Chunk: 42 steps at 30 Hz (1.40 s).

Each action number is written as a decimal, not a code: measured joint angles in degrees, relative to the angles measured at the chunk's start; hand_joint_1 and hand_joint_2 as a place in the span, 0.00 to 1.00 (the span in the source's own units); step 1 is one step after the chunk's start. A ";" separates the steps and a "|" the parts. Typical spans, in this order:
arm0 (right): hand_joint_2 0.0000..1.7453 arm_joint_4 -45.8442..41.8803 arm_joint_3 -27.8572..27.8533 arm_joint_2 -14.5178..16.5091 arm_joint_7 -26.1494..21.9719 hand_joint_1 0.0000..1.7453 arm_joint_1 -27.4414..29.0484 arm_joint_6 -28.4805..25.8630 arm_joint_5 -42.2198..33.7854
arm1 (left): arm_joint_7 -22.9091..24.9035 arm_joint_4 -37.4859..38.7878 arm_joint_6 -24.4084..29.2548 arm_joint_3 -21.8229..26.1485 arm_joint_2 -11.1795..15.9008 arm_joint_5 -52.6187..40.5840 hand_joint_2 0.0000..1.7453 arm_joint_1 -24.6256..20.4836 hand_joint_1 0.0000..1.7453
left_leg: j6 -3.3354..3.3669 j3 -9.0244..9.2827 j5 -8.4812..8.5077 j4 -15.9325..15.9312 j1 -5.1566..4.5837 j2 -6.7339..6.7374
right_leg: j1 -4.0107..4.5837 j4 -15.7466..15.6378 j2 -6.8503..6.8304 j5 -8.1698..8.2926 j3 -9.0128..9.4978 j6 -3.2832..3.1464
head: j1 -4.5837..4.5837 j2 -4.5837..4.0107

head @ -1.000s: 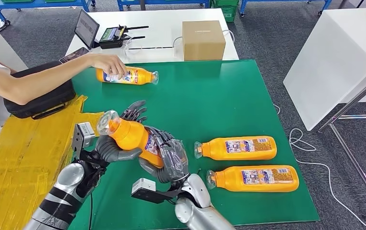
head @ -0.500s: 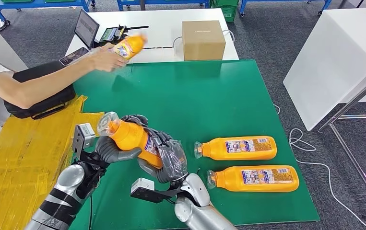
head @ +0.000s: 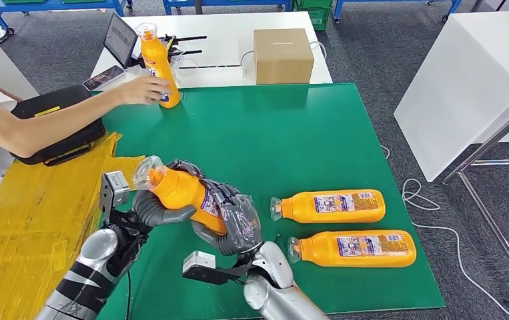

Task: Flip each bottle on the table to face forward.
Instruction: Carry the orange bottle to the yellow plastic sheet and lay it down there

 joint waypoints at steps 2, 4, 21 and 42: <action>1.00 -2.84 -1.29 -0.20 -0.75 0.00 1.45 -0.01 1.27 | -0.03 -0.47 0.60 0.34 -0.37 0.29 1.00 0.08 1.00 | 0.00 -0.04 0.00 0.00 0.00 -0.04 | -0.01 0.00 -0.01 0.00 0.00 0.00 | 0.00 0.00; 1.00 -6.37 -2.03 -0.70 -1.05 0.00 2.93 -0.02 1.31 | 0.04 -1.10 1.63 0.75 -0.74 0.40 1.00 0.22 1.00 | 0.01 -0.06 -0.01 0.00 0.01 -0.06 | -0.02 0.00 -0.01 0.00 0.00 0.00 | 0.02 0.00; 1.00 -24.62 -6.31 -3.31 -1.80 0.00 9.24 -0.02 0.10 | -1.30 -1.90 14.16 8.38 -1.28 -5.65 1.00 1.50 1.00 | 0.00 -0.04 0.00 0.00 0.01 -0.13 | -0.01 -0.01 -0.02 0.00 -0.02 0.00 | 0.00 0.00; 1.00 -45.56 -8.60 -13.28 5.34 0.00 11.48 17.92 -12.66 | 17.83 6.32 48.36 8.43 1.20 -92.30 1.00 -0.64 1.00 | 0.02 -0.05 -0.01 0.00 -0.01 -0.15 | -0.02 -0.04 -0.02 0.00 -0.03 0.00 | -0.01 0.00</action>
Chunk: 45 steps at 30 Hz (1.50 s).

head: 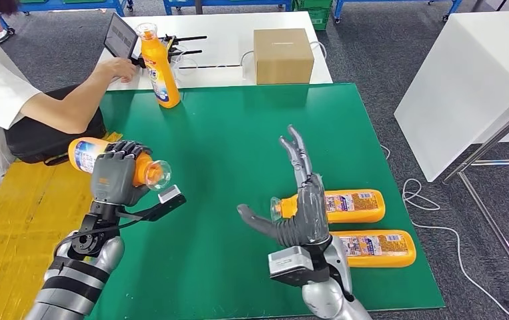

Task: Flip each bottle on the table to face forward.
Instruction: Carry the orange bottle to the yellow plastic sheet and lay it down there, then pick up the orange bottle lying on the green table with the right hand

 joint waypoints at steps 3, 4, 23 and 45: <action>1.00 -1.78 -1.05 -3.03 -0.06 0.00 0.14 5.25 -5.56 | 1.32 5.53 0.92 0.25 1.54 -2.47 1.00 -1.04 1.00 | 0.00 0.01 0.00 0.00 0.00 0.01 | 0.00 0.00 0.00 0.00 0.00 0.00 | 0.01 0.00; 1.00 -2.33 -1.69 -4.01 -0.20 0.00 0.27 6.60 -6.89 | 1.48 7.65 1.24 0.45 2.08 -2.74 1.00 -1.50 1.00 | 0.00 0.01 0.00 0.00 0.00 0.01 | 0.00 0.00 0.00 0.00 0.00 0.00 | 0.02 0.00; 1.00 -7.14 -7.77 -9.97 -1.84 0.00 4.22 7.04 -6.39 | 15.49 26.97 1.39 3.41 5.81 -9.07 1.00 -7.42 1.00 | 0.00 -0.01 0.00 0.00 0.01 0.02 | 0.01 0.01 0.01 0.00 -0.01 0.00 | 0.01 0.00; 1.00 -10.20 -15.03 -11.03 -2.67 0.00 9.42 5.33 -3.95 | 24.50 45.36 -2.82 7.02 9.21 -10.20 1.00 -14.78 1.00 | 0.00 0.00 0.00 -0.01 0.01 -0.04 | -0.01 0.01 -0.01 0.00 0.05 0.00 | 0.00 0.00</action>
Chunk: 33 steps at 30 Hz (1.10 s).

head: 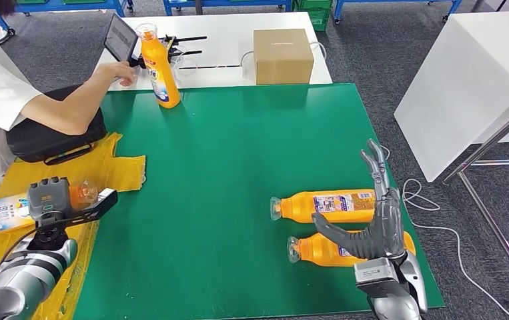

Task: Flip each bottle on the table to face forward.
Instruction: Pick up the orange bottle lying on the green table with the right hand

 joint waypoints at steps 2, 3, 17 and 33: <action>1.00 0.03 0.00 0.04 0.22 0.00 -0.03 0.21 0.05 | -1.07 0.46 0.22 0.68 -0.02 0.32 1.00 -0.18 1.00 | 0.00 0.01 0.00 0.00 0.00 0.01 | 0.01 0.00 0.00 0.00 0.01 0.00 | 0.00 0.00; 1.00 0.05 0.00 0.07 0.31 0.00 -0.04 0.29 0.06 | -1.68 0.66 0.58 1.06 -0.04 0.42 1.00 -0.20 1.00 | 0.00 0.02 0.00 0.00 0.00 0.00 | 0.01 0.00 0.00 0.00 0.01 0.00 | 0.00 0.00; 1.00 0.47 0.00 0.53 0.54 0.00 -0.10 0.43 -0.11 | -6.22 1.33 3.73 6.58 -1.20 0.97 1.00 0.07 1.00 | 0.00 0.03 0.01 0.00 0.00 -0.06 | -0.02 0.00 -0.04 0.00 0.04 0.00 | 0.00 0.00; 1.00 0.96 0.01 0.82 0.71 0.00 -0.10 0.50 -0.29 | -12.91 1.34 6.33 9.64 -3.48 4.62 1.00 0.62 1.00 | 0.00 0.04 0.02 0.00 0.00 -0.08 | -0.02 0.00 -0.13 0.00 0.06 0.00 | -0.01 0.00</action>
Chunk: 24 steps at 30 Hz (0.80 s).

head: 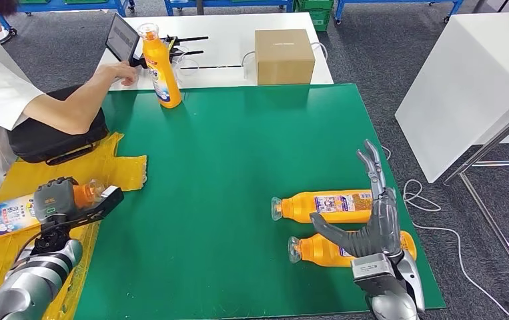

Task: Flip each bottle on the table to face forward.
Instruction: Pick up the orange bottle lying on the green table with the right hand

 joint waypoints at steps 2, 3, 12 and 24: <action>1.00 0.05 0.01 0.05 0.00 0.00 0.01 0.00 0.00 | -1.81 -0.06 0.46 0.55 -0.76 1.12 1.00 0.18 1.00 | 0.00 0.00 0.00 0.00 0.00 0.00 | 0.00 0.00 0.00 0.00 0.00 0.00 | 0.01 0.00; 1.00 0.08 0.01 0.09 0.00 0.00 0.01 -0.01 0.00 | -2.64 -0.12 0.75 0.76 -1.17 1.62 1.00 0.30 1.00 | 0.00 0.01 0.00 0.00 -0.01 0.00 | 0.00 -0.01 0.00 0.00 0.00 0.00 | 0.01 0.00; 1.00 0.17 -0.17 0.32 0.35 0.00 0.52 0.00 0.77 | -5.99 -6.13 3.22 0.49 -6.07 3.41 1.00 3.94 1.00 | 0.02 0.00 -0.02 0.01 -0.07 0.02 | 0.00 -0.02 0.01 0.00 -0.02 0.00 | 0.01 0.00; 1.00 0.17 -0.47 0.54 0.75 0.00 1.41 0.00 1.42 | -8.33 -15.93 2.36 -3.33 -8.76 7.65 1.00 8.04 1.00 | 0.02 -0.02 -0.03 0.01 -0.06 0.03 | 0.01 -0.03 0.02 0.00 -0.06 0.00 | -0.01 0.00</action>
